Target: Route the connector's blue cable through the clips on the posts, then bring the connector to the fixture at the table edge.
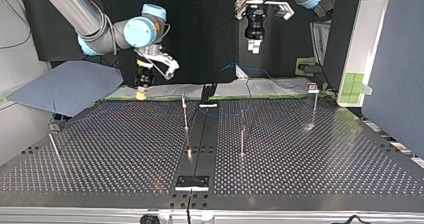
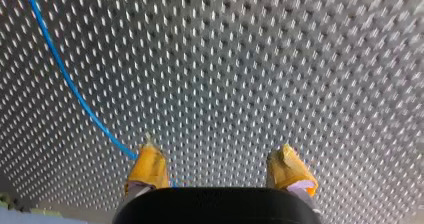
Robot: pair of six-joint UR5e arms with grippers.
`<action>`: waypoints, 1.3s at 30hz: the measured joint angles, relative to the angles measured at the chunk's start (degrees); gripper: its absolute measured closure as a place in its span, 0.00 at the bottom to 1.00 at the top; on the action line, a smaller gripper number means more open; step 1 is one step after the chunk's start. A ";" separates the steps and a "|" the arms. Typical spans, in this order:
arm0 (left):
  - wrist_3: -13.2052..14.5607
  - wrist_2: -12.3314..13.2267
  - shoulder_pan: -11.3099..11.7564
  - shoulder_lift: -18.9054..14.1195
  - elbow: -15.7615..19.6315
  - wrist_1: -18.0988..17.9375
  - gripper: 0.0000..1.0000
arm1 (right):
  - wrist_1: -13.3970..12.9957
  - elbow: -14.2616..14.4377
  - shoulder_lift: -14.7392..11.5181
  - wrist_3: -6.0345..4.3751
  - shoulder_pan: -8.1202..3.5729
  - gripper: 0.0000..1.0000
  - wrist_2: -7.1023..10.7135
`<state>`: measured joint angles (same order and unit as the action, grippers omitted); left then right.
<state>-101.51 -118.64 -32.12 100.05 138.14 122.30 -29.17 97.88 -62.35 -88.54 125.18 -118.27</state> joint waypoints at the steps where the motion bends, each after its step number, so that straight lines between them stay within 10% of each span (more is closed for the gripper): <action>1: -0.04 0.05 0.00 0.00 0.00 0.02 0.02 | 0.00 0.00 0.00 0.05 0.43 0.00 0.11; 21: -7.38 4.35 1.15 0.15 0.01 0.49 0.02 | -6.10 7.06 0.02 -0.72 9.98 0.00 6.88; 39: -2.59 -3.85 2.71 0.18 0.02 7.77 0.02 | -7.17 10.37 -0.04 -3.00 18.18 0.00 3.61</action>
<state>-104.10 -122.49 -29.40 100.23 138.16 130.07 -36.35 108.25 -62.39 -91.53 143.36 -114.66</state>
